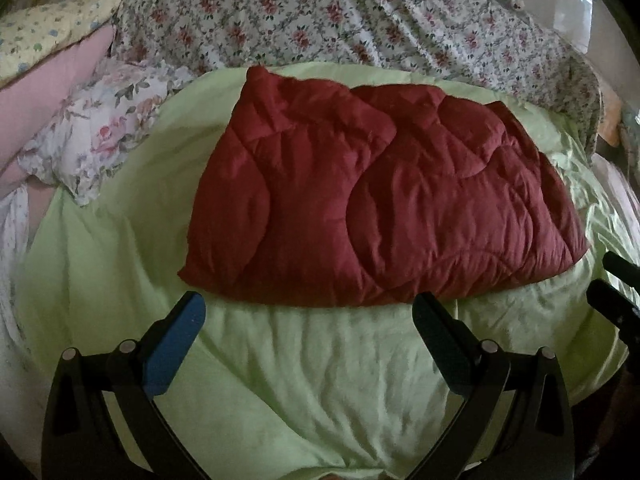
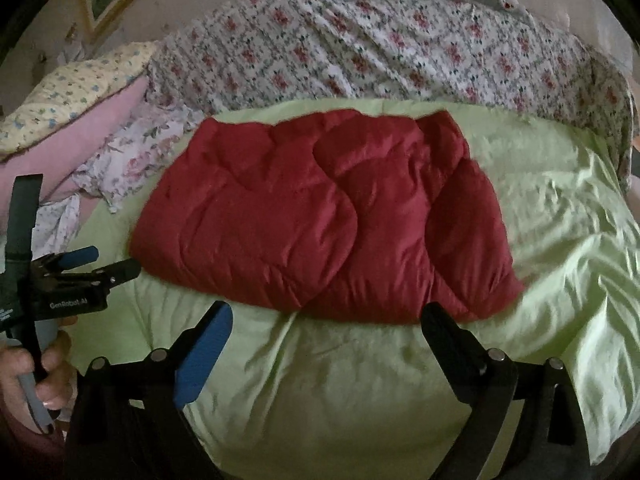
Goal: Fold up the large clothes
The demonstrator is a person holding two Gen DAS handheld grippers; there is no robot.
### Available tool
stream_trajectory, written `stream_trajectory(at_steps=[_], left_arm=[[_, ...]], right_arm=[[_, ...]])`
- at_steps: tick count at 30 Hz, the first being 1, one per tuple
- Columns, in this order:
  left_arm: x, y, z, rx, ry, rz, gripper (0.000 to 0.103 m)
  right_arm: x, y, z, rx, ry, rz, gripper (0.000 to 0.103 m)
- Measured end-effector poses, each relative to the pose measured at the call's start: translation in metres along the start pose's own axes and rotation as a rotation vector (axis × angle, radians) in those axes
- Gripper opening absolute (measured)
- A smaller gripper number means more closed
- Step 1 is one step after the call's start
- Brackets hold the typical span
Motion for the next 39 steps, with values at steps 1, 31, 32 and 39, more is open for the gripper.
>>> stream_trajectory(at_steps=[1,31,32,39], left_arm=[[0.002,0.0,0.0,0.005,-0.001,0.001,0.103],[0.029,-0.032,0.004,-0.01,0.009,-0.042,0.103],[0.029,-0.032,0.004,-0.012,0.011,-0.042,0.103],[0.031,-0.034,0.003,-0.022,0.016,-0.039,0.103]], right_arm=[[0.003,0.001,-0.001,0.012,-0.002,0.0,0.097],[0.035,-0.044,0.006,-0.028,-0.061,-0.06,0.097],[0.036,-0.046,0.006,-0.027,-0.06,-0.063,0.097],[0.037,-0.052,0.003,-0.025,-0.053,-0.075,0.097]])
Point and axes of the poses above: each gripper's, at about its wrist camera, not at the fingertips, and y roughly against the way its jaws point, z to its right, x to its top, the point moved 4 cm from there along -y, roughly the way its jaws point, and after that the axes turned 15 degrees about -y, right-handed, at the moved point
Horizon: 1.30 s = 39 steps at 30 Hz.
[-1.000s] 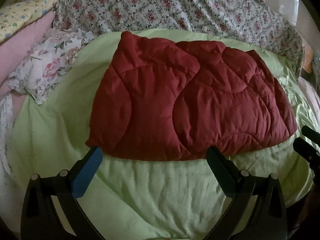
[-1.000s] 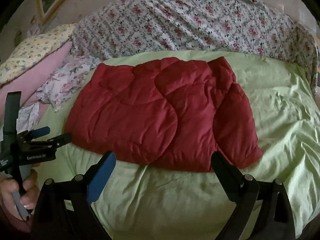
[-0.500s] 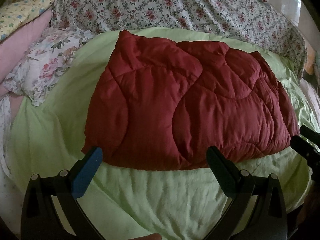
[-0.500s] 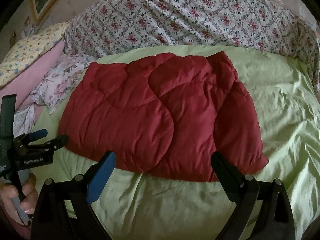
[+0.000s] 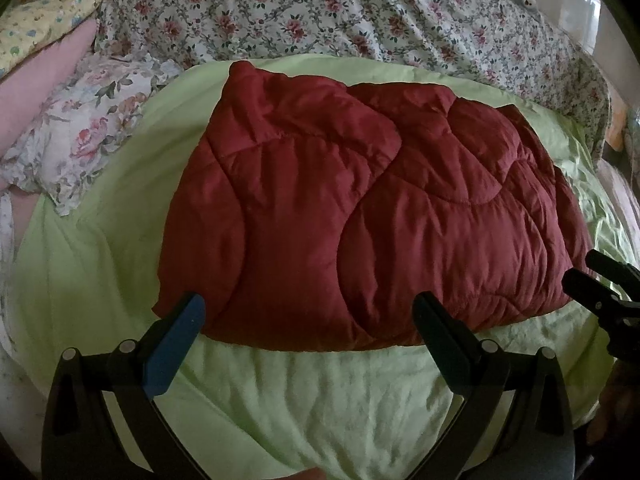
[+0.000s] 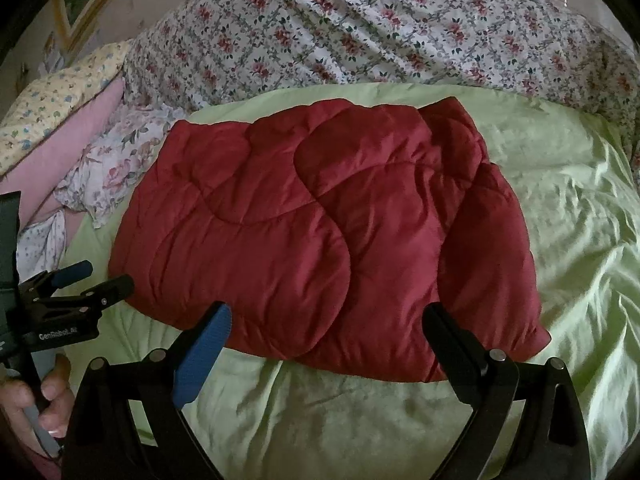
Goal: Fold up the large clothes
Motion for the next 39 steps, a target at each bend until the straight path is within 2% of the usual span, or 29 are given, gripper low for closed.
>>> stream_trajectory(at_steps=[39], left_arm=[[0.015,-0.009,-0.006,0.038,-0.018,0.023,0.103]], right_arm=[[0.015,-0.005,-0.002,0.008,0.002,0.014,0.097]])
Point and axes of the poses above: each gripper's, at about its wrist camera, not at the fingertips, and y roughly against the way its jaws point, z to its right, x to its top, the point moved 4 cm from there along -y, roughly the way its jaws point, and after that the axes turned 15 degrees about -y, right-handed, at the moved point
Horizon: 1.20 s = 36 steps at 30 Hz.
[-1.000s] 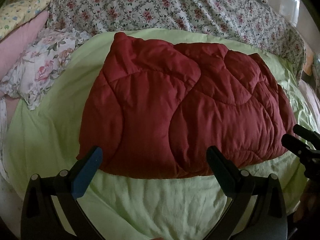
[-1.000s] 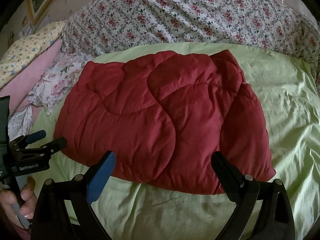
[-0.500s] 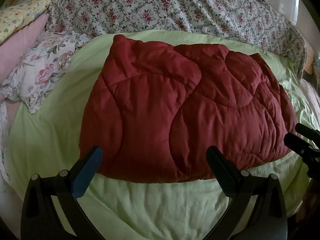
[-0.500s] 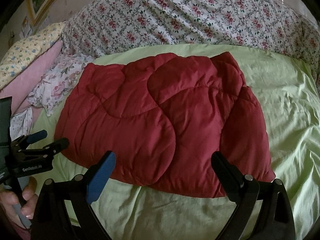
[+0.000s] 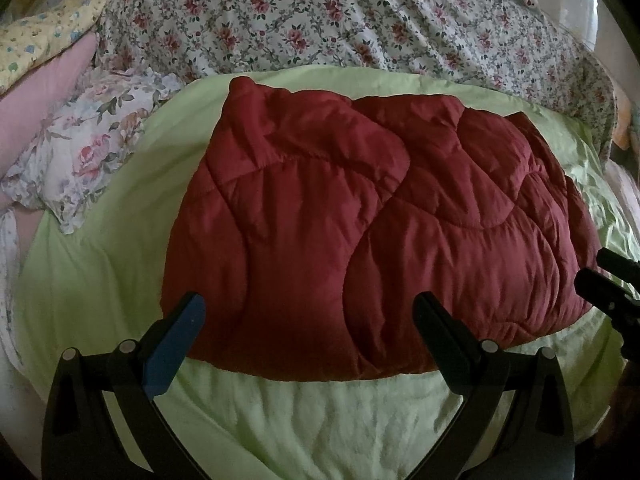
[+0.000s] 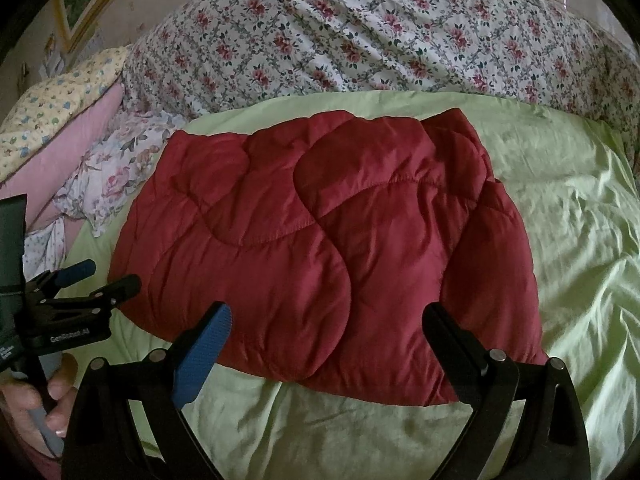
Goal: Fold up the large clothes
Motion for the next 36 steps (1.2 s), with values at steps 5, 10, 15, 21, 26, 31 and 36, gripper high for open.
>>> stream_trajectory(at_steps=[5,10,15,21,26,31,36], left_arm=[[0.0015,-0.0022,-0.0007,-0.007,0.006,-0.005,0.103],[0.0038,-0.0048,0.0013,-0.007,-0.001,-0.006,0.103],[0.0057,-0.0054,0.0035,0.0,-0.012,-0.004,0.103],[0.0075,-0.0045,0.0041,0.007,-0.016,0.0,0.103],[0.0086,-0.0048,0.0026,0.004,-0.014,0.001,0.103],[0.0085,-0.0045,0.0027,0.003,-0.011,0.0,0.103],[0.0086,-0.0051,0.0031,-0.001,-0.005,-0.002,0.103]], right_arm=[[0.0004,-0.0005,0.0,0.0,0.001,0.0,0.097],[0.0017,-0.0004,-0.0012,-0.001,-0.001,-0.001,0.097],[0.0024,-0.0012,-0.0009,-0.002,0.0,0.001,0.097],[0.0042,-0.0012,0.0008,-0.004,-0.005,0.004,0.097],[0.0042,-0.0011,0.0008,-0.004,-0.005,0.004,0.097],[0.0052,-0.0007,0.0016,-0.005,-0.005,0.005,0.097],[0.0053,-0.0002,0.0019,-0.005,-0.005,0.006,0.097]])
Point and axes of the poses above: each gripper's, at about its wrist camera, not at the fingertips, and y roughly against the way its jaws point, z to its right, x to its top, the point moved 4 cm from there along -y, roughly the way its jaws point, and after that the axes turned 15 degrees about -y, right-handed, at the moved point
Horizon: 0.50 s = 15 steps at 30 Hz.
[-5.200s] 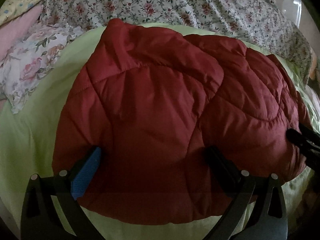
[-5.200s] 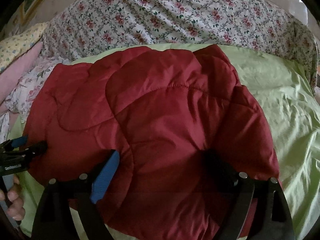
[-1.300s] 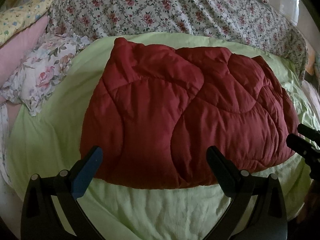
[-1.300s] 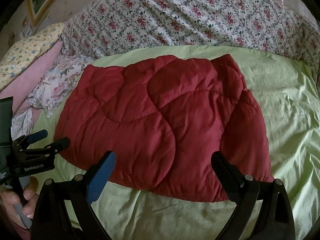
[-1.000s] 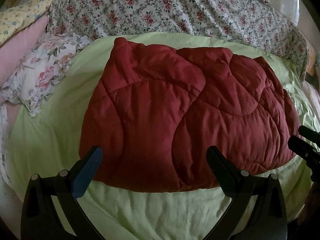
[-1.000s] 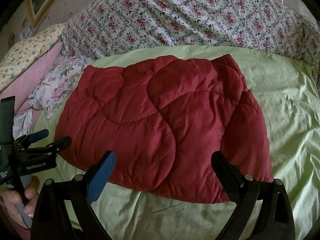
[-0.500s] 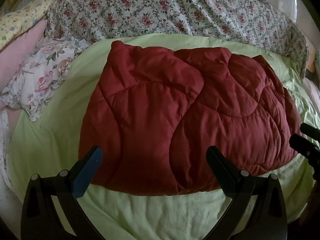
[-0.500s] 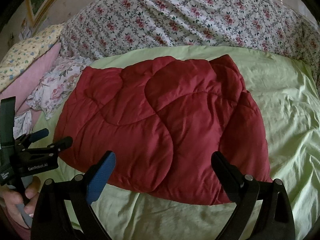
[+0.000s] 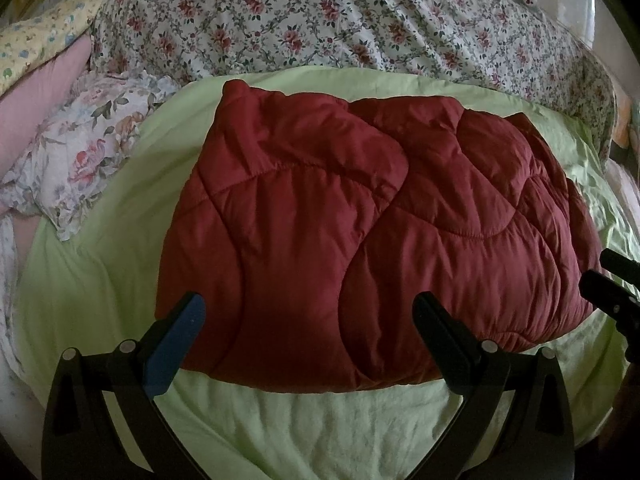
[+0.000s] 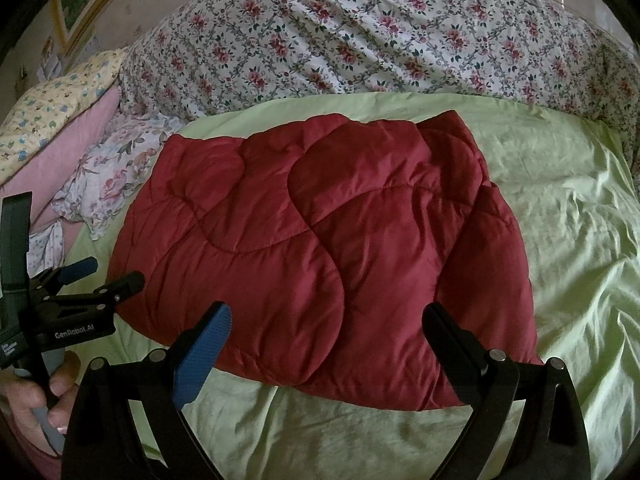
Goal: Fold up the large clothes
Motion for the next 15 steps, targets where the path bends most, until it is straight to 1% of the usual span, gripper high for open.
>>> stream_trajectory(at_steps=[10,15], left_arm=[[0.0,-0.0008,0.0004,0.004,0.003,0.001,0.103],[0.0,-0.005,-0.0006,-0.006,0.018,-0.02,0.103]], right_arm=[[0.0006,-0.0003,-0.0003,0.0,-0.001,-0.002,0.097],[0.001,-0.0003,0.0002,0.0,-0.003,-0.003,0.097]])
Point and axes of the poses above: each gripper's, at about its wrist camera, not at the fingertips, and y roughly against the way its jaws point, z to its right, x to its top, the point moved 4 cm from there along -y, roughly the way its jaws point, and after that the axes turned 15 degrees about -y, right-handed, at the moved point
